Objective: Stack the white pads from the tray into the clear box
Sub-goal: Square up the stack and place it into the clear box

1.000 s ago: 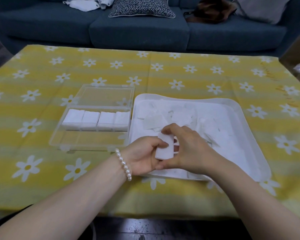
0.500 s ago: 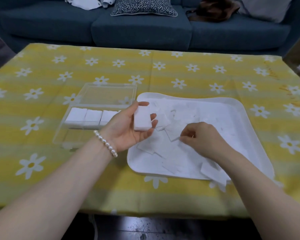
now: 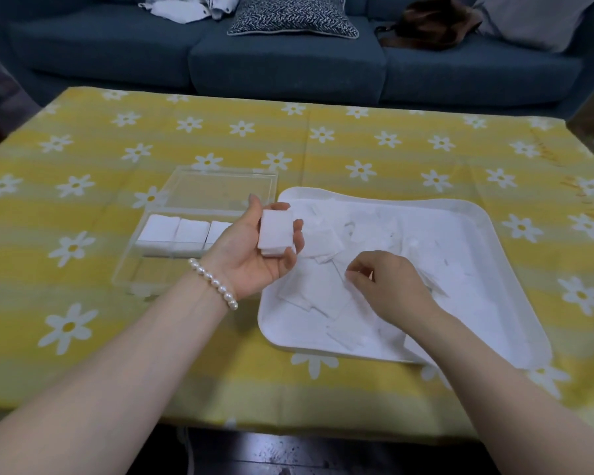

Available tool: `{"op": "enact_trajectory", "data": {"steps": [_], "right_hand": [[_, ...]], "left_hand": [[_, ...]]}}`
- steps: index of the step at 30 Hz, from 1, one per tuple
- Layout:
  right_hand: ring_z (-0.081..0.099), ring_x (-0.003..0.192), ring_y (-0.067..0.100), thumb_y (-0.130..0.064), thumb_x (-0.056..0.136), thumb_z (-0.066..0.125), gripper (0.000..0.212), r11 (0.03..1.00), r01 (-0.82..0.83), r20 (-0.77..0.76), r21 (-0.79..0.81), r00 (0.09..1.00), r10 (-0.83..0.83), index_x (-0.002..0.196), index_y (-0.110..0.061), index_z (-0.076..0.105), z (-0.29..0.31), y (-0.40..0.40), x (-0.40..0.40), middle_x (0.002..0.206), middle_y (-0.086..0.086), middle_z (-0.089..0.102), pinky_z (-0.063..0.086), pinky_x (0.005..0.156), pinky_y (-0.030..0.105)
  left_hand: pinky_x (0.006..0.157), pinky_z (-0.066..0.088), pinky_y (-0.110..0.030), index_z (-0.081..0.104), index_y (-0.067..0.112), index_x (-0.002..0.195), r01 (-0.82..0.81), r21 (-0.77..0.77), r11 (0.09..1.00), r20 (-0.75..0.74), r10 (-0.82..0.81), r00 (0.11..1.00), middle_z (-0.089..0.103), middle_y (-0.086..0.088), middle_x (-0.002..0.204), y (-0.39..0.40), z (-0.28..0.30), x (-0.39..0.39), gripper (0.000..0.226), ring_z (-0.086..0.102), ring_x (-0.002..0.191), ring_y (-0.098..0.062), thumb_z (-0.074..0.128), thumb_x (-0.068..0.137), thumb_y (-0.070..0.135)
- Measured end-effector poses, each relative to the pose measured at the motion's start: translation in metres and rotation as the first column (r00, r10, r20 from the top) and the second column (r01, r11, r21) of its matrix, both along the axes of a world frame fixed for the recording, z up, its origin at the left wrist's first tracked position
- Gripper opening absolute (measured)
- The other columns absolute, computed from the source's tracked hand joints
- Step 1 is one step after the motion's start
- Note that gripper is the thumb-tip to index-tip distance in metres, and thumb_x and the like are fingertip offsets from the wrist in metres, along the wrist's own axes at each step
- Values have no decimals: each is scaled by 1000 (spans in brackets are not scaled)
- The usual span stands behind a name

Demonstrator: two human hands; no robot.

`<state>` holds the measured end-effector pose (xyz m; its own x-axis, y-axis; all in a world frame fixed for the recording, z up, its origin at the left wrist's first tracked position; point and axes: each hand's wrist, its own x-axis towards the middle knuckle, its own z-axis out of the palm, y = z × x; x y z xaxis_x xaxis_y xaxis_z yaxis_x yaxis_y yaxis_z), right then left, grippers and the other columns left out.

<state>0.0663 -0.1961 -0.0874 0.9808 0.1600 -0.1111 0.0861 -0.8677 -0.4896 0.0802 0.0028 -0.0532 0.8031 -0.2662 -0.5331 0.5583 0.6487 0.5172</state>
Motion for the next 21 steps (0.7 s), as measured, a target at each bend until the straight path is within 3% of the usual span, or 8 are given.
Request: {"op": "enact_trajectory", "data": {"steps": [2,4,7,12,14,16,19,21], "right_hand": [[51,80,13,-23,91,56,14,999,-12,94,47,996,8,97,-17,67,0,2,3,86,-3,60,36,68,23],[52,86,16,-23,90,59,15,998,-13,183,65,983,1,100,-15,67,-1,7,12,88,-2,61,34,71,24],[54,98,24,-28,89,61,22,997,59,240,49,968,-69,104,-13,67,-4,19,40,98,4,64,38,79,29],[44,114,27,-45,82,64,53,957,55,110,-284,994,-24,127,-20,52,-14,44,71,119,8,54,38,90,36],[46,113,27,-42,80,66,52,952,62,95,-301,995,-35,125,-20,53,-18,46,73,117,7,57,37,89,34],[50,107,26,-30,79,68,39,974,66,126,-215,991,-39,114,-19,59,-18,45,70,108,5,63,38,85,33],[56,85,23,-12,76,67,14,993,88,116,76,989,-96,88,-15,62,-12,41,61,84,2,63,38,69,27],[54,75,17,-11,75,71,12,951,172,71,258,978,-196,78,-17,60,1,35,53,73,-3,58,35,65,23]], "left_hand": [[42,49,-21,55,21,89,-5,-3,1000,-8,5,1000,63,-7,81,1,1,0,34,62,62,-18,45,90,54],[44,52,-23,54,19,102,3,4,1000,-19,-3,1000,65,-8,83,1,1,-1,16,65,64,-19,57,89,27],[46,53,-24,50,7,116,30,20,999,-71,-29,997,66,-10,86,-1,-5,-4,25,67,61,-20,45,93,1],[45,54,-23,55,-5,103,86,-4,996,-146,-86,986,65,-13,76,-6,-6,-7,20,65,54,-19,38,93,-2],[45,53,-23,55,-5,102,87,-1,996,-147,-86,985,65,-13,76,-6,-5,-8,19,66,55,-19,39,93,-2],[45,53,-23,55,-5,101,85,1,996,-143,-84,986,67,-12,77,-5,-4,-9,18,66,56,-19,39,93,-2],[45,53,-23,56,-5,97,85,11,996,-147,-83,986,66,-11,80,-6,-4,-10,17,66,60,-19,40,92,-2],[45,53,-23,56,-5,94,95,32,995,-155,-89,984,65,-11,83,-9,-5,-12,17,63,66,-19,40,93,-2]]}}
